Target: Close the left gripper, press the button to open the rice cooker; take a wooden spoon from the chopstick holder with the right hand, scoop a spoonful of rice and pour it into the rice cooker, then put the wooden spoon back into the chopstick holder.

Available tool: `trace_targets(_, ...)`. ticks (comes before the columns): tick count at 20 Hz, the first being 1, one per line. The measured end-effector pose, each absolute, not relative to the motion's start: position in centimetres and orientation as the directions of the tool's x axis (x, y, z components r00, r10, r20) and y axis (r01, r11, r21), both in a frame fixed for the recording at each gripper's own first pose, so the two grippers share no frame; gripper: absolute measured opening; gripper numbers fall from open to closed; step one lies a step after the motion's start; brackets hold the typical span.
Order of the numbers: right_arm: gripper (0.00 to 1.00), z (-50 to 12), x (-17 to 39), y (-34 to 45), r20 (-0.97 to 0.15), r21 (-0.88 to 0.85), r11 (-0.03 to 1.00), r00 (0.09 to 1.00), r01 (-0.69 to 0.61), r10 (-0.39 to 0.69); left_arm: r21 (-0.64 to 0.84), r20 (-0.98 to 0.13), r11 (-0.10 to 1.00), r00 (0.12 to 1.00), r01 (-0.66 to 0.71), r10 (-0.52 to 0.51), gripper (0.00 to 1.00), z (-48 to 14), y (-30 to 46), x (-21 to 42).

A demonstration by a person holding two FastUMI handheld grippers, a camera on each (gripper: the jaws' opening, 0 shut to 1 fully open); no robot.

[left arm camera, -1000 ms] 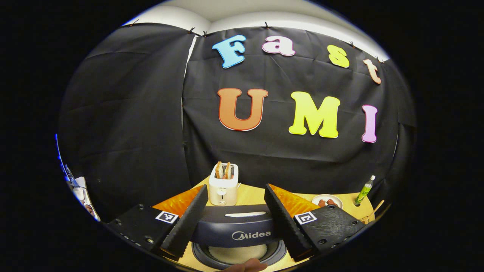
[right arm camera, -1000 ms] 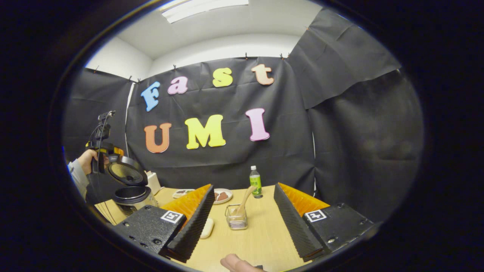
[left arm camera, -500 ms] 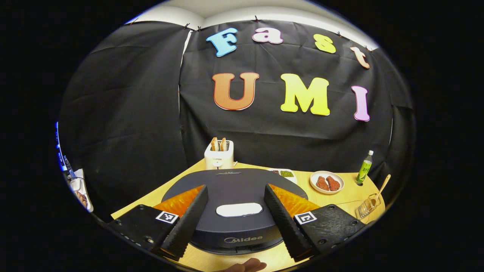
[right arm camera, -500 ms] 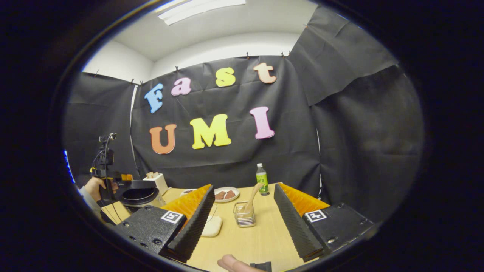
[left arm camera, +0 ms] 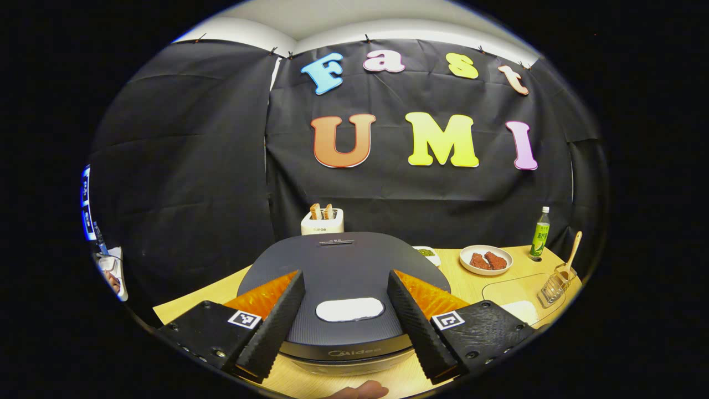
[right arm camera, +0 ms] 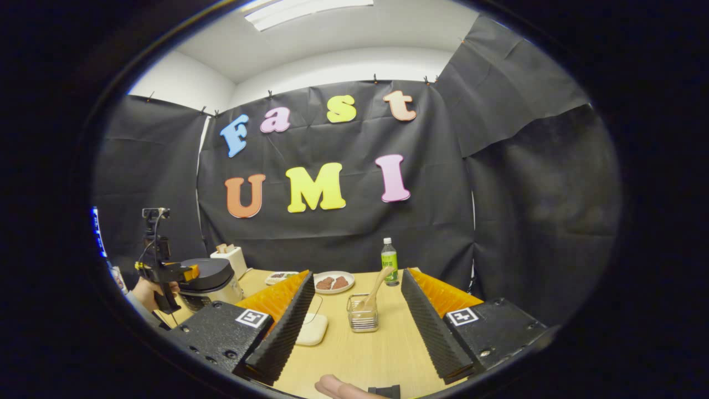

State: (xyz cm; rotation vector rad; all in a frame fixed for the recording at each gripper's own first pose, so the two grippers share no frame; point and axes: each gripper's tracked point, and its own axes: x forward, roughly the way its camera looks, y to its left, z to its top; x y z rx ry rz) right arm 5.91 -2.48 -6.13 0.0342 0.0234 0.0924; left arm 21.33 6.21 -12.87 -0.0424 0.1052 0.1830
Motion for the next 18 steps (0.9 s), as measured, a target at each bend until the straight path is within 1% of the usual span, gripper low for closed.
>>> trace_targets(1,1.00,-6.4,6.2,-2.2,-0.029,0.035,0.995,0.995,-0.094,0.095,-0.044,-0.090,0.980,0.978,-0.194,0.190,0.98,-13.0,6.3,21.5)
trace_targets(2,1.00,-6.6,6.5,-2.0,-0.035,0.033,0.995,0.995,-0.095,0.097,-0.039,-0.067,0.978,0.977,-0.203,0.200,0.98,-13.1,6.1,21.4)
trace_targets(3,1.00,-6.8,6.8,-1.7,-0.043,0.029,0.995,0.994,-0.096,0.098,-0.023,-0.032,0.978,0.978,-0.208,0.207,1.00,-13.1,6.1,21.6)
trace_targets(5,1.00,-7.2,7.5,-1.3,-0.055,0.020,0.995,0.994,-0.095,0.095,-0.022,-0.004,0.977,0.977,-0.213,0.213,0.98,-13.5,6.1,22.0)
trace_targets(7,1.00,-7.5,7.9,-0.8,-0.068,0.012,0.995,0.993,-0.097,0.098,-0.042,-0.024,0.976,0.976,-0.215,0.214,1.00,-13.8,6.1,22.0)
trace_targets(10,1.00,-7.3,8.3,0.0,-0.077,-0.003,0.995,0.992,-0.098,0.097,-0.039,-0.019,0.978,0.979,-0.204,0.204,0.98,-13.2,6.1,21.9)
trace_targets(11,1.00,-7.0,8.4,0.2,-0.072,-0.015,0.995,0.993,-0.095,0.094,-0.050,-0.023,0.979,0.980,-0.199,0.198,1.00,-13.1,6.2,21.7)
trace_targets(12,1.00,-6.8,8.4,0.2,-0.070,-0.028,0.996,0.994,-0.089,0.087,-0.048,-0.032,0.980,0.981,-0.193,0.192,0.98,-13.0,6.2,21.5)
trace_targets(14,1.00,-6.3,8.4,0.4,-0.062,-0.048,0.996,0.995,-0.079,0.076,-0.055,-0.066,0.981,0.981,-0.189,0.185,0.96,-12.7,6.3,21.1)
trace_targets(16,1.00,-5.5,8.3,1.0,-0.046,-0.062,0.995,0.996,-0.074,0.071,-0.099,-0.092,0.980,0.982,-0.173,0.164,0.95,-11.6,6.1,20.2)
trace_targets(18,1.00,-4.9,8.1,1.8,-0.031,-0.074,0.994,0.997,-0.076,0.073,-0.113,-0.089,0.979,0.983,-0.172,0.162,0.95,-10.0,6.2,19.0)
